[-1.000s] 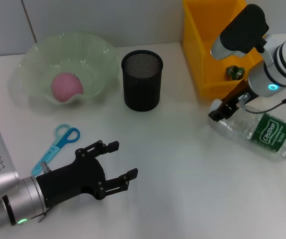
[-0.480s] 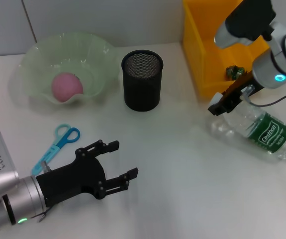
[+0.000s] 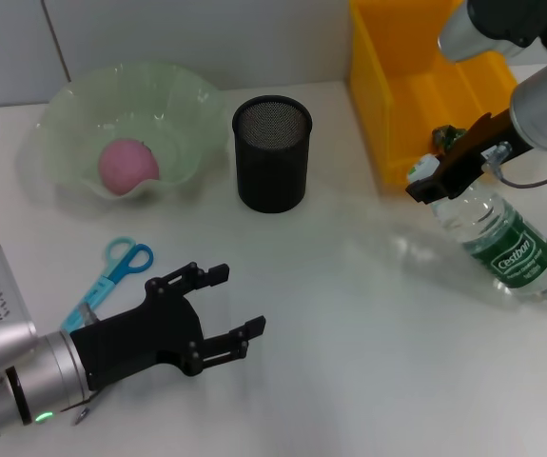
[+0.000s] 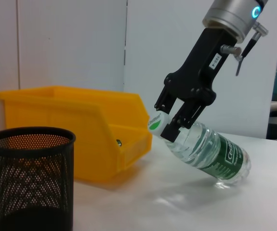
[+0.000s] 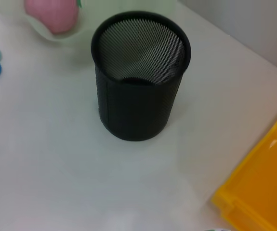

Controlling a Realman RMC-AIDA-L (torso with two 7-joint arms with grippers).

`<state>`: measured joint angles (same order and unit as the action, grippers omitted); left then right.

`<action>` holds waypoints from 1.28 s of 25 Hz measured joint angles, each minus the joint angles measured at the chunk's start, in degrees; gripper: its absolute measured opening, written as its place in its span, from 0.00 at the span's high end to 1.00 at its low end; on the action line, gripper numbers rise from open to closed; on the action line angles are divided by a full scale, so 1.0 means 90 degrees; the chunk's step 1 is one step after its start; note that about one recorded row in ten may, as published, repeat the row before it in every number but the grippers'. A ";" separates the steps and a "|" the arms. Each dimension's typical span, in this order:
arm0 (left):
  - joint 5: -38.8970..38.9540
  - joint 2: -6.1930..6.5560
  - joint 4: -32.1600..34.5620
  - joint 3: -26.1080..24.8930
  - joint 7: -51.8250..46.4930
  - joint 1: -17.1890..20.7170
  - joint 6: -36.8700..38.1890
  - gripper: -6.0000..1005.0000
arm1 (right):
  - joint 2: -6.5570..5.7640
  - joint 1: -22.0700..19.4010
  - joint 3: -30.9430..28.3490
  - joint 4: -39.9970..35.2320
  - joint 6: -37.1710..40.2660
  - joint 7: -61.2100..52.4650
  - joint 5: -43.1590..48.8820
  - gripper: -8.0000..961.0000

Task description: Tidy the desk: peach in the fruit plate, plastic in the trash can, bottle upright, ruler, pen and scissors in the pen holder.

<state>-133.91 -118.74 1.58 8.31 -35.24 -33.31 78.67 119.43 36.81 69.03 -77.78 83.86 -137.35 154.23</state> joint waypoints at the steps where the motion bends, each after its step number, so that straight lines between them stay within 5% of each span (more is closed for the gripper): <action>1: 0.0000 0.0000 0.0000 0.0000 0.0000 0.0000 0.0000 0.19 | 0.0000 0.0000 0.0000 0.0000 0.0000 0.0000 0.0000 0.54; 32: 0.0036 0.0003 -0.0010 -0.0027 0.0000 -0.0021 0.0217 0.19 | -0.0018 -0.1006 0.0018 -0.2123 0.0439 -0.0160 -0.0822 0.54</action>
<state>-133.59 -118.71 1.50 8.07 -35.24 -33.50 80.63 119.27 27.75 69.19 -96.89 87.81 -138.80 146.83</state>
